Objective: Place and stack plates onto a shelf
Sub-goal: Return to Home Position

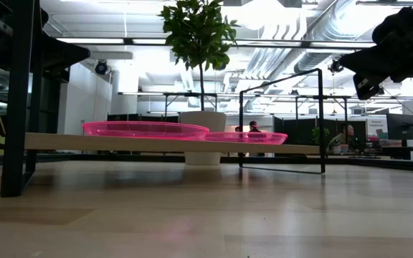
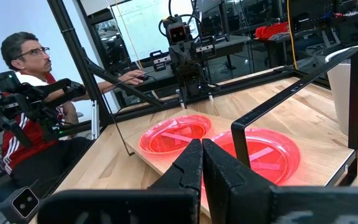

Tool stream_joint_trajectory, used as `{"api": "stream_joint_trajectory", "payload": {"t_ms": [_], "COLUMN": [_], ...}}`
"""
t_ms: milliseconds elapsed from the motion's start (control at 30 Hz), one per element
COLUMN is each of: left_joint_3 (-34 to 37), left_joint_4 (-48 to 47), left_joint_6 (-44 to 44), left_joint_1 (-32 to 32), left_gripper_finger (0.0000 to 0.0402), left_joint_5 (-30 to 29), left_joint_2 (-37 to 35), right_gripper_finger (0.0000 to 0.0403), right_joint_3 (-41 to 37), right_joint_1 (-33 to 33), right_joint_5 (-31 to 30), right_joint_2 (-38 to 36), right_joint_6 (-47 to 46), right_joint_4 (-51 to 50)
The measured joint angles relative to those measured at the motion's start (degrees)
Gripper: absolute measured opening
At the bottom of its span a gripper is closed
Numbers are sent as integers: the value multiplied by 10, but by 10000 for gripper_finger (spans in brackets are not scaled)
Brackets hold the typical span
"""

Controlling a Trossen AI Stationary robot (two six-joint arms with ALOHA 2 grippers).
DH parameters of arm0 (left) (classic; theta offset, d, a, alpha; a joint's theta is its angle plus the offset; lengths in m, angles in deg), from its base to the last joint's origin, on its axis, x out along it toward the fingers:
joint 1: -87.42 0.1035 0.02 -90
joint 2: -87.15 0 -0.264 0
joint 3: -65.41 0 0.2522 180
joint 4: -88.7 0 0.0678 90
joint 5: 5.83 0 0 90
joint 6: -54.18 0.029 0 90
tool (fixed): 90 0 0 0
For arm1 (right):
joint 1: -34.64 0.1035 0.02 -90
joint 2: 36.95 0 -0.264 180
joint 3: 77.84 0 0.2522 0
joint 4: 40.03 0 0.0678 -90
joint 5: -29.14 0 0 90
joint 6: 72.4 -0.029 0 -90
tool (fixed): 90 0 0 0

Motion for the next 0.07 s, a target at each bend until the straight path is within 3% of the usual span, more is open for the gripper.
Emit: {"api": "stream_joint_trajectory", "payload": {"t_ms": [67], "left_joint_3": [0], "left_joint_4": [0], "left_joint_6": [0], "left_joint_1": [0], "left_gripper_finger": [0], "left_joint_5": [0], "left_joint_2": [0], "right_gripper_finger": [0], "right_joint_3": [0], "right_joint_1": [0], "right_joint_5": [0], "right_joint_2": [0], "right_joint_6": [0], "right_joint_4": [0]}}
